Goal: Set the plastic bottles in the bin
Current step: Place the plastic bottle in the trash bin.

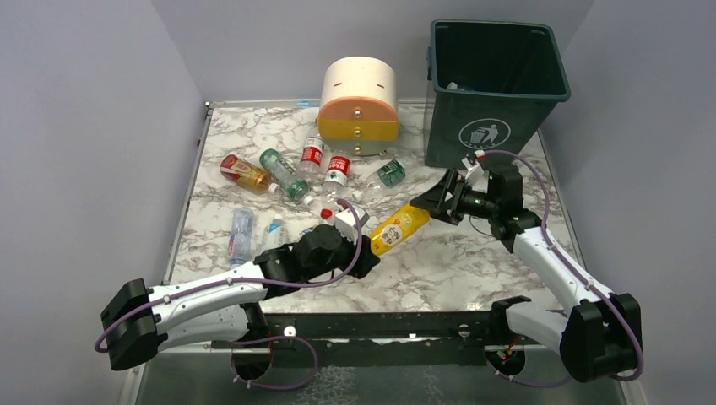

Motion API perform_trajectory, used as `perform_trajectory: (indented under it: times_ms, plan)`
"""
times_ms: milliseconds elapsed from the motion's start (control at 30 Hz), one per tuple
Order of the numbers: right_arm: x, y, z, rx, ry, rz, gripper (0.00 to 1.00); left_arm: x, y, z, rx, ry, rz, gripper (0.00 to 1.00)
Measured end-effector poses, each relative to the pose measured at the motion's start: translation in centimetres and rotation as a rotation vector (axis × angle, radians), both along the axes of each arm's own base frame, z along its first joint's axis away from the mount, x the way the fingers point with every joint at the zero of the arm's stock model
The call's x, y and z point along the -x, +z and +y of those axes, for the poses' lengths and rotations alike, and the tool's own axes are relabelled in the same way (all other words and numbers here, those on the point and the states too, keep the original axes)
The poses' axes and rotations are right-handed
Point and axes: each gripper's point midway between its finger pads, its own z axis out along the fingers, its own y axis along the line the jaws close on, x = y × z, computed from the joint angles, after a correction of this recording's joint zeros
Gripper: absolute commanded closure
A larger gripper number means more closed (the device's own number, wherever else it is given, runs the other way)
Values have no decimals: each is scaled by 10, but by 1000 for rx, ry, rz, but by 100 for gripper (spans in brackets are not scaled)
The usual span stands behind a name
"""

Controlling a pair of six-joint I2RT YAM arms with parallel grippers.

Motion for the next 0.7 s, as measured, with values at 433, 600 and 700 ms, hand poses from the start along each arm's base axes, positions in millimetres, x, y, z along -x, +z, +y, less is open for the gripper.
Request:
perform_trajectory:
  times_ms: [433, 600, 700]
  plan:
    - [3, -16, -2, 40, 9, 37, 1, 0, 8, 0, 15, 1, -10, 51]
    - [4, -21, -2, 51, 13, 50, 0, -1, 21, -2, 42, 2, -26, 51]
    - [5, -22, -2, 53, 15, 53, 0, 0, 23, -2, 46, 0, -28, 51]
